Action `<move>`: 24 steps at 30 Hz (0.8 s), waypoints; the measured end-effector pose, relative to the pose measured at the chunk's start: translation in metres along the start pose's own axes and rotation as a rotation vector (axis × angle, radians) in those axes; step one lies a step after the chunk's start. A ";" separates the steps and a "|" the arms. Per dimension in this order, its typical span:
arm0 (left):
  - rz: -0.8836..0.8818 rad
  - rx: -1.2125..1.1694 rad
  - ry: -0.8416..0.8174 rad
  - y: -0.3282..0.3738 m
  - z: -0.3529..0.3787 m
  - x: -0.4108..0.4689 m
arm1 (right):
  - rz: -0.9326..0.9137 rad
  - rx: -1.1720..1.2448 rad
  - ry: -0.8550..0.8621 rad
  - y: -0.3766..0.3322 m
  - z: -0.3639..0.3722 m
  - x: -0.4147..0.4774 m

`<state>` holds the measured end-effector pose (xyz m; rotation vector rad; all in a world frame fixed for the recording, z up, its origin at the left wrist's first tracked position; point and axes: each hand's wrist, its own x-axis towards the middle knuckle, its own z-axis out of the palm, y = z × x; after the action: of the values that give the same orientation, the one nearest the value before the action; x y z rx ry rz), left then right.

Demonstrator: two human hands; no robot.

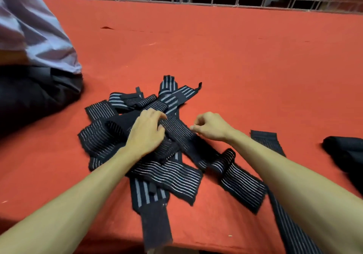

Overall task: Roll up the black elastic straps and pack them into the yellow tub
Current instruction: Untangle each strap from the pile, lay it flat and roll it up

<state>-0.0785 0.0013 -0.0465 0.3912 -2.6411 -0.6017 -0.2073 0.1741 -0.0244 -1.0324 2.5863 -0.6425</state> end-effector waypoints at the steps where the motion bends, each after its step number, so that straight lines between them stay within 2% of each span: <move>1: 0.004 0.001 -0.003 -0.008 0.005 0.002 | -0.028 0.024 0.017 -0.005 0.007 0.008; 7: -0.123 -0.132 0.009 -0.040 0.034 0.002 | -0.122 0.163 0.078 -0.031 0.052 0.064; 12: -0.198 -0.178 -0.003 -0.041 0.035 0.003 | -0.062 0.178 0.126 -0.035 0.076 0.085; 15: -0.203 -0.136 -0.006 -0.040 0.036 0.003 | -0.028 0.207 0.160 -0.034 0.079 0.083; 21: -0.192 -0.007 0.000 -0.036 0.036 0.002 | 0.040 0.441 0.245 -0.026 0.065 0.066; 24: -0.118 0.100 0.037 -0.032 0.035 0.000 | 0.050 0.458 0.280 -0.014 0.053 0.050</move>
<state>-0.0885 -0.0141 -0.0901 0.5860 -2.6335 -0.4950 -0.2122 0.1143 -0.0681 -0.7687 2.4894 -1.3701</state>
